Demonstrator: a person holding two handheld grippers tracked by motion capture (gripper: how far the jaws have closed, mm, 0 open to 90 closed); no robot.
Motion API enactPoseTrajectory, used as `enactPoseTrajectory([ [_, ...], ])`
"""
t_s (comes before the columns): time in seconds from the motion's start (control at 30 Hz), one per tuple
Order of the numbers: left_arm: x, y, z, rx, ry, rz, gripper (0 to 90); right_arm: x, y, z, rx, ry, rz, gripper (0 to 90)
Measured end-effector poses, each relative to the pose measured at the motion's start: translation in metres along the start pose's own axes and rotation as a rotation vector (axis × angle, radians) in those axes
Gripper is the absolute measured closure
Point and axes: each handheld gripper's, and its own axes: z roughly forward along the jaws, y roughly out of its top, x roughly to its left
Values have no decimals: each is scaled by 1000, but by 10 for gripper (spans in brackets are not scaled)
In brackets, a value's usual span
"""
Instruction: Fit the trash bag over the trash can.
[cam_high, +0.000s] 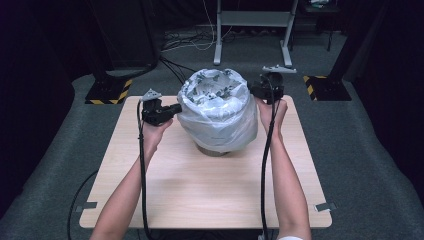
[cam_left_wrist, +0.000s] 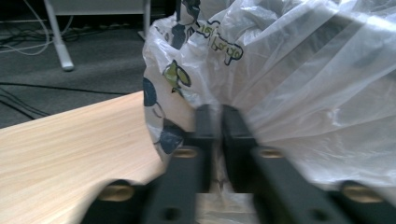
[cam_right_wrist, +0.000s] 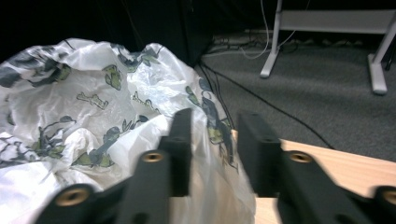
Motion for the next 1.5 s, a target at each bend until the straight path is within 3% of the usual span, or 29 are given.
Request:
enactPoseTrajectory([
  [0.1,-3,1,-5,-3,14,-2,551,-2,-2,-9,-14,11,-2,522],
  [0.13,-5,1,-7,-3,23,-3,551,-3,-3,-13,-20,17,-4,481],
  [0.23,-10,0,-15,-5,29,-2,396,-3,-5,-28,-35,35,-12,358],
  [0.4,-17,1,-23,-8,24,19,277,4,-7,-36,-14,65,-36,267],
  [0.53,-22,2,-30,-13,20,34,234,9,-7,-38,4,84,-55,237],
  [0.63,-25,3,-33,-7,16,45,195,18,-4,-36,54,80,-84,206],
  [0.73,-29,2,-36,1,14,57,173,19,-4,-34,69,83,-86,191],
  [0.77,-31,1,-38,9,18,73,168,20,-5,-31,97,86,-90,175],
  [0.87,-33,0,-40,7,19,81,156,20,-5,-27,131,80,-100,153],
  [0.9,-34,0,-41,12,17,82,155,19,-4,-24,157,99,-84,138],
  [1.17,-36,-5,-44,26,2,93,140,26,-3,-11,219,106,-100,107],
  [1.23,-36,-6,-45,29,0,91,138,27,-3,-11,220,104,-106,103],
  [1.27,-36,-6,-47,29,-3,91,125,28,-2,-16,182,103,-109,101],
  [1.3,-36,-6,-47,29,-3,91,124,28,-2,-16,182,103,-109,101],
  [1.37,-37,-7,-52,26,-1,100,118,28,0,-30,118,119,-105,88],
  [1.5,-38,-9,-57,29,-2,108,109,28,2,-45,85,132,-111,84],
])
